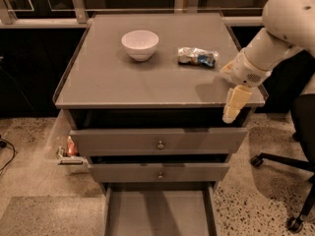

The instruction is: Place redbull can into bottom drawer

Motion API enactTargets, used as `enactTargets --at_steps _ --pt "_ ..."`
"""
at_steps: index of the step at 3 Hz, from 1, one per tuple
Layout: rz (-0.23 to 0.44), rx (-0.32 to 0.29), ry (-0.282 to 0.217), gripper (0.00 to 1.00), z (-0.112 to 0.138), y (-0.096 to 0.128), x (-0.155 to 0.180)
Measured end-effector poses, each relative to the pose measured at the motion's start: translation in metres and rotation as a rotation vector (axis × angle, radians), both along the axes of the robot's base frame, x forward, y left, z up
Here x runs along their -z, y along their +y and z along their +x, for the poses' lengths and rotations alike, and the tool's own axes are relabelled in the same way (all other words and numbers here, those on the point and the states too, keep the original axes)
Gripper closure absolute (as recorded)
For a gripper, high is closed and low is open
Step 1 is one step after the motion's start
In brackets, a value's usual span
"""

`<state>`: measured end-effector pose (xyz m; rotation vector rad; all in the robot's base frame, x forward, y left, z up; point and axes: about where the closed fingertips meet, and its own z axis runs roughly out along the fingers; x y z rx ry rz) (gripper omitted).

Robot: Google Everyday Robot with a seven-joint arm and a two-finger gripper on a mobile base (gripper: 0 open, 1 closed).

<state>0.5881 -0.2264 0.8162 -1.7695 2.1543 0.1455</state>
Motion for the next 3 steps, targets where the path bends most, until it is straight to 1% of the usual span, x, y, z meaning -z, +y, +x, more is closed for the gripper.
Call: enactTargets --at_steps 1,2,3 --pt "-0.013 -0.044 0.071 0.0 0.043 -0.003 0.022" --pt "-0.015 -0.027 0.029 0.0 0.062 -0.012 0.008" --pt "-0.015 -0.028 0.029 0.0 0.062 -0.011 0.008"
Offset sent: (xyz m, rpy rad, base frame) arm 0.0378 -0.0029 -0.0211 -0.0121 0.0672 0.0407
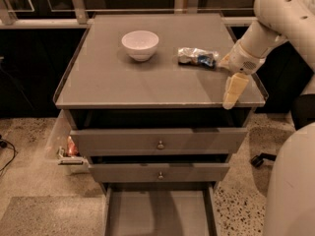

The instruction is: Place redbull can into bottom drawer

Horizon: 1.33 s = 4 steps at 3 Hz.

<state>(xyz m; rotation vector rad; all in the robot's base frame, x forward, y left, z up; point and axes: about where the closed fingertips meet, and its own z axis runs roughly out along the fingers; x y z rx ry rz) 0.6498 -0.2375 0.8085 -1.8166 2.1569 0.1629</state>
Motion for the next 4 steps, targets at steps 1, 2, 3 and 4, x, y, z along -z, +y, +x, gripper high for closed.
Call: enactTargets --at_steps 1,2,3,4 --pt "0.013 0.023 0.02 0.0 0.0 0.0 0.002" --pt "0.037 0.045 0.013 0.0 -0.003 0.002 -0.02" --pt "0.043 0.053 -0.037 0.0 -0.001 0.001 -0.052" --pt "0.043 0.049 -0.034 0.0 0.0 0.002 -0.05"
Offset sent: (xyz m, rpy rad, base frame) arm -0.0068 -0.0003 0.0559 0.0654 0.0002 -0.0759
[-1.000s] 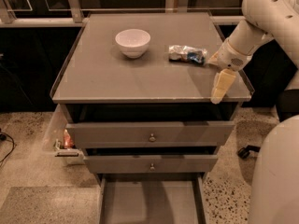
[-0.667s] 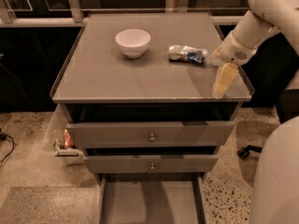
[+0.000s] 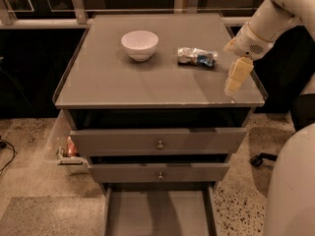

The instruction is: Place redbull can into bottom drawer

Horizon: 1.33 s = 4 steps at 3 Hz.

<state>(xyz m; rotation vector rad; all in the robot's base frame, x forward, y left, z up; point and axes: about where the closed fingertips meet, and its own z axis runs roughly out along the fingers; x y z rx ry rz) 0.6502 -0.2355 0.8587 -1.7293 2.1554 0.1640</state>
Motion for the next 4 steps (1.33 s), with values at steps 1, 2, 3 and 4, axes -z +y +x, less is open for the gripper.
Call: enactTargets --at_steps 1,2,3,4 --pt "0.022 -0.021 -0.025 0.0 0.02 0.007 -0.004" --pt "0.074 -0.063 -0.052 0.0 0.05 0.024 -0.01" --pt "0.138 -0.083 -0.074 0.0 0.071 0.041 -0.016" --pt "0.185 -0.078 -0.1 0.0 0.085 0.052 -0.021"
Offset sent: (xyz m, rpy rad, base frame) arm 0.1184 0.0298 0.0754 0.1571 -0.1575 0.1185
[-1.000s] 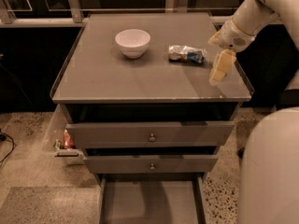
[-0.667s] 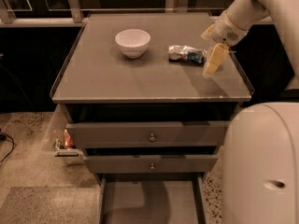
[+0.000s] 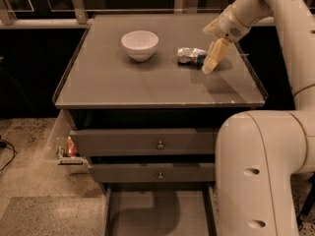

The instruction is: Place redbull can into bottom drawer

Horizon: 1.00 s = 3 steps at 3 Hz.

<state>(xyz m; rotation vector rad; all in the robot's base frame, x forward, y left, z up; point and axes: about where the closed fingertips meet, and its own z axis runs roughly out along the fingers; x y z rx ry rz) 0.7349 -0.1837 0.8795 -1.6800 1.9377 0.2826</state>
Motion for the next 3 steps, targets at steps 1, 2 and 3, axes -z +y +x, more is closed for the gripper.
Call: enactTargets --at_steps 1,2,3 --pt "0.005 0.032 -0.002 0.0 0.012 0.004 0.005" --pt "-0.018 0.085 0.026 0.0 0.023 0.0 0.023" --pt "-0.029 0.122 0.057 0.0 0.029 -0.002 0.04"
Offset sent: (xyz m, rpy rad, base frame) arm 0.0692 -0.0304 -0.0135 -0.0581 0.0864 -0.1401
